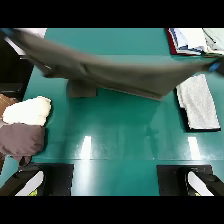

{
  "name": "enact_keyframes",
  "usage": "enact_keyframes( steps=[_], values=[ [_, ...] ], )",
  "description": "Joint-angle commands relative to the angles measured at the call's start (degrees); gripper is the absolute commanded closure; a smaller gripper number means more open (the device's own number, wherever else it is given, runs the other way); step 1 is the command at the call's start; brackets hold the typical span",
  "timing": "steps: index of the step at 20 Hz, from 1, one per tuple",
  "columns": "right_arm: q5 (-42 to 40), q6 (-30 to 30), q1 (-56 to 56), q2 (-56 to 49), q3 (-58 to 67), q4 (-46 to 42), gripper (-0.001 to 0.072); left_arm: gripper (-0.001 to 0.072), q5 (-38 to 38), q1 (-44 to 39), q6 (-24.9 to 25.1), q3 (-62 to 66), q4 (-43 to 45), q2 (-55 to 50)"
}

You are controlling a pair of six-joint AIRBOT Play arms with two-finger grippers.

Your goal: Fold the shirts.

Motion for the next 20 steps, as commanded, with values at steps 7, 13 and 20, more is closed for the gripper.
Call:
enact_keyframes(
  steps=[7, 13, 20],
  values=[
    [18.6, 8.1, 0.0, -5.1, 44.6, -15.8, 0.0701, 0.0682, 1.6, 0.0, -5.3, 31.3, 0.5, 4.4],
    [18.0, 9.4, 0.1, -7.9, 28.2, -15.2, 0.0703, 0.0681, -6.6, 0.0, -8.2, 11.6, 4.6, 0.1],
    [22.3, 7.1, 5.7, -36.2, 19.8, -15.3, 0.0702, 0.0679, -10.5, 0.0, -7.1, -8.9, 3.1, -22.5]
  ],
)
